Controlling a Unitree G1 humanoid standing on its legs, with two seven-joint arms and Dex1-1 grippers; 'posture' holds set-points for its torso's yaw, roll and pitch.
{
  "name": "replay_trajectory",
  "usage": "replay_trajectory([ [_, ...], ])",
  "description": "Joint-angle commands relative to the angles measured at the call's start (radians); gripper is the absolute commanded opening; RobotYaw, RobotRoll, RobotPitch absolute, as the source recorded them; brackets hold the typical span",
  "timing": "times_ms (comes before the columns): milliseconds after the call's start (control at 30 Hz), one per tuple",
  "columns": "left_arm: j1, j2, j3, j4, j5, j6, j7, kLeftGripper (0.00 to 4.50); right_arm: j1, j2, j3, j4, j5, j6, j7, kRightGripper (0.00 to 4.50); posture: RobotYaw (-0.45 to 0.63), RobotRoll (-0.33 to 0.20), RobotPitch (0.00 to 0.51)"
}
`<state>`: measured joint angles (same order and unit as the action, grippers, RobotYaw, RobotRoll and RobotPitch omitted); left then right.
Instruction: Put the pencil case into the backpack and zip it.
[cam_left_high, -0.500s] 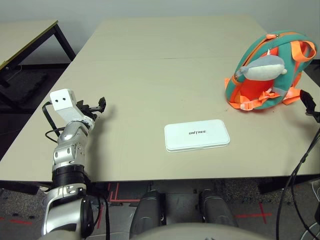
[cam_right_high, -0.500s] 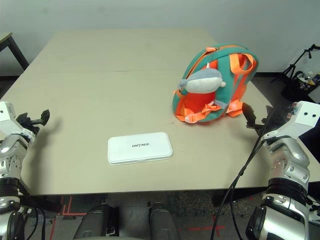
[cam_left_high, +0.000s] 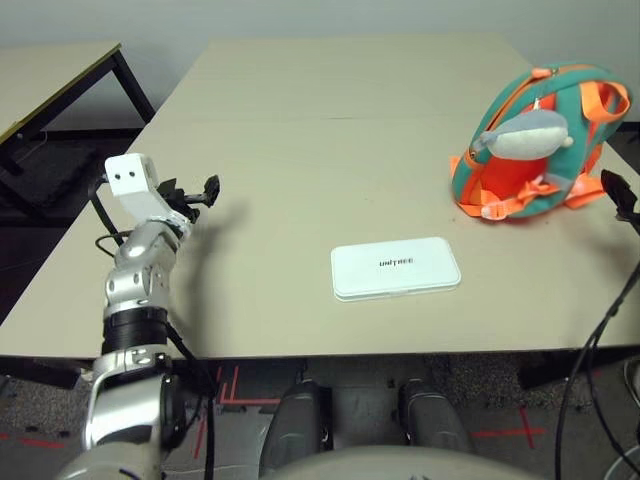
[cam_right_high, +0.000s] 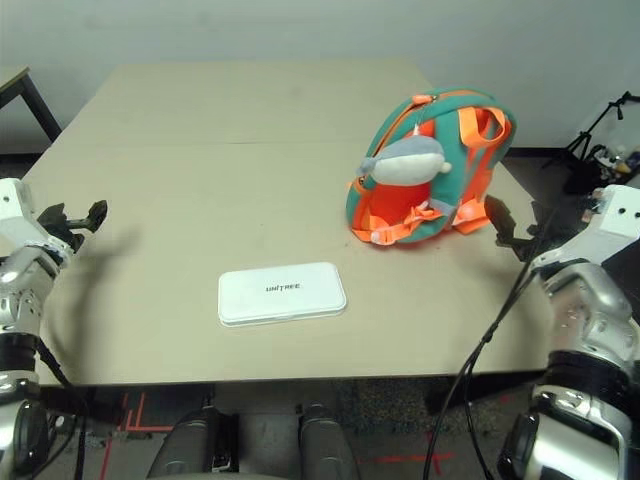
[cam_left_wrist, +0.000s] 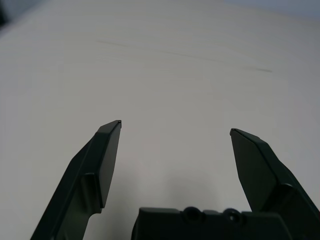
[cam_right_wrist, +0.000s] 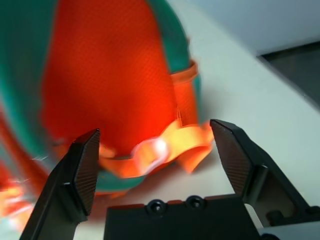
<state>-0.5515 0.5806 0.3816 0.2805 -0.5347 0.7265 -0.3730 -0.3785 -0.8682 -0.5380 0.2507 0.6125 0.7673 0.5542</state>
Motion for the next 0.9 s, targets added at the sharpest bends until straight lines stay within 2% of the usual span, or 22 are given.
replay_trajectory([
  [33,-0.05,0.075,0.058,-0.071,-0.187,0.424,-0.036,4.48,-0.003,-0.056,0.018,-0.152,0.128,0.392,-0.028,4.5,-0.01,0.0,0.075],
  [133,-0.115,0.13,0.108,-0.08,-0.294,0.75,-0.057,4.48,-0.082,-0.094,0.029,-0.212,0.217,0.735,-0.026,4.5,-0.02,0.0,0.082],
  [167,-0.13,0.149,0.112,-0.055,-0.345,0.824,-0.073,4.48,-0.094,-0.119,0.059,-0.201,0.297,0.803,-0.021,4.5,-0.02,0.0,0.083],
  [233,-0.131,0.177,0.096,-0.009,-0.445,0.883,-0.092,4.48,-0.083,-0.156,0.118,-0.175,0.434,0.847,-0.04,4.5,-0.02,0.0,0.08],
  [333,-0.099,0.175,0.055,0.021,-0.544,0.888,-0.064,4.5,-0.046,-0.171,0.185,-0.184,0.564,0.847,-0.107,3.7,-0.01,0.0,0.074],
  [433,-0.045,0.112,0.025,0.011,-0.627,0.888,-0.018,4.5,-0.047,-0.129,0.221,-0.167,0.638,0.847,-0.19,2.7,0.0,0.0,0.065],
  [600,0.018,-0.076,0.06,-0.032,-0.608,0.888,0.108,4.5,-0.07,-0.024,0.244,-0.134,0.656,0.847,-0.316,1.02,0.02,0.0,0.064],
  [700,0.047,-0.13,0.055,-0.056,-0.601,0.888,0.145,4.5,-0.077,0.012,0.258,-0.138,0.652,0.847,-0.35,0.03,0.02,0.0,0.068],
  [900,0.087,-0.152,0.016,-0.077,-0.612,0.888,0.171,4.5,-0.088,0.033,0.301,-0.139,0.651,0.847,-0.38,0.01,0.02,0.0,0.072],
])
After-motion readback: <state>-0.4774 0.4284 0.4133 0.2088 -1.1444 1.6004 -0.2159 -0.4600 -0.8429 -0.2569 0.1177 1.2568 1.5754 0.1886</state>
